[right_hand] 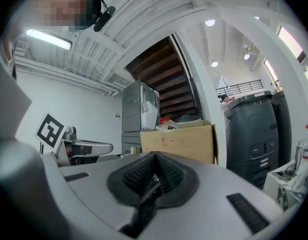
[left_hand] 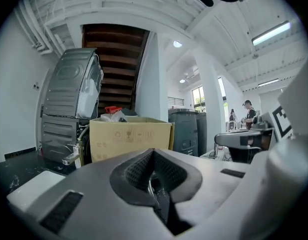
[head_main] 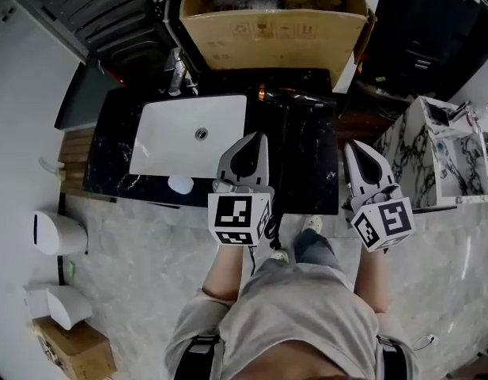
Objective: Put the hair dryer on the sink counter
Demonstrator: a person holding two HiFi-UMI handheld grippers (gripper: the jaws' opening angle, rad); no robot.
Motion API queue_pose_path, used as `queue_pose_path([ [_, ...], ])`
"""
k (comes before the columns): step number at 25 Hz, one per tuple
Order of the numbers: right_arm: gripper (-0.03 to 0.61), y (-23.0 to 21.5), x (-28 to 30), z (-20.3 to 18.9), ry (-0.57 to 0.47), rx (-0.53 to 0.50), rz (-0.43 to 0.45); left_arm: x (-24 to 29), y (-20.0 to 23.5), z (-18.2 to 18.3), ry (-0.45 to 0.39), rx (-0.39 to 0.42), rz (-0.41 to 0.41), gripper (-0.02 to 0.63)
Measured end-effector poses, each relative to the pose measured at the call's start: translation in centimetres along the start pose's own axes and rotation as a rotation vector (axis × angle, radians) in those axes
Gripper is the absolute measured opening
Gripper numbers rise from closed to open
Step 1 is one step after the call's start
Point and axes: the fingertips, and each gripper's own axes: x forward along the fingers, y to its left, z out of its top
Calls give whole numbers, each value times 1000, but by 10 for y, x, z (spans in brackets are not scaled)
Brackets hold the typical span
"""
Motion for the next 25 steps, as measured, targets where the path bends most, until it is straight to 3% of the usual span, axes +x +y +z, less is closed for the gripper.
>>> queue_pose_path([
  [14,9,64,-61,17,-59,-44,-24,-94,-17,18,-87,-6,-47,14],
  [25,9,94,-89,18,-68,-83,-32,-130,-26,14,-100,2,-67,14],
])
